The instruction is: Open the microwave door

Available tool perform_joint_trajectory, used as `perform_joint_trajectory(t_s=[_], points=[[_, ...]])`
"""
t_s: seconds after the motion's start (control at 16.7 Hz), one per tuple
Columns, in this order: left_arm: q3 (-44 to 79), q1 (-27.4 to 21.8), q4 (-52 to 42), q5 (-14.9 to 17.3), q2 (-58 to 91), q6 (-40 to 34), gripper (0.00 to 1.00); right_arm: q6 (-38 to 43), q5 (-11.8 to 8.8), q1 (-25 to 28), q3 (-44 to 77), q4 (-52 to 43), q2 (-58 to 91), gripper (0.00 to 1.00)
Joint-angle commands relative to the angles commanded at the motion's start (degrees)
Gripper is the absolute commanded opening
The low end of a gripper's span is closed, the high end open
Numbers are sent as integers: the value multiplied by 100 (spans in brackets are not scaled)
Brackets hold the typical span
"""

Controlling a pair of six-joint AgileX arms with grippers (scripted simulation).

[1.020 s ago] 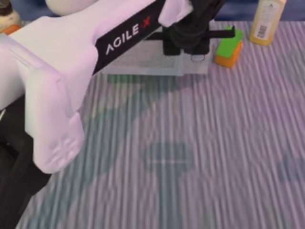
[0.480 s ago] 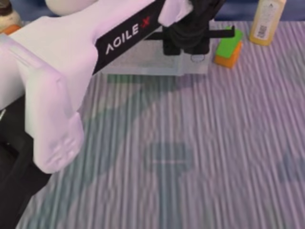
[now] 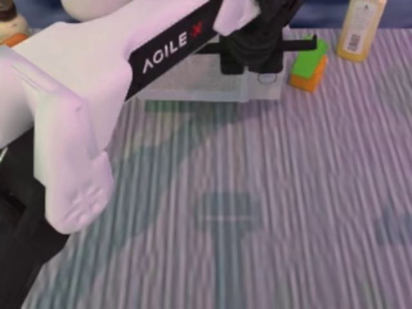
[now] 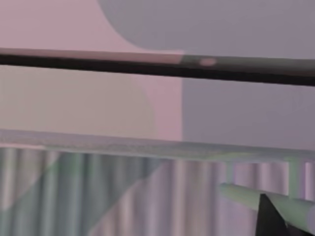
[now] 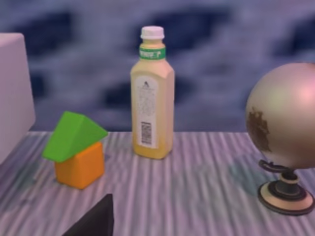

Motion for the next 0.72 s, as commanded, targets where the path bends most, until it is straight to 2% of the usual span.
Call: perform_joint_trajectory(t_s=[0.72], points=[[-242, -22, 162, 44, -165, 72, 0, 0, 0, 0, 0, 0, 0, 100]])
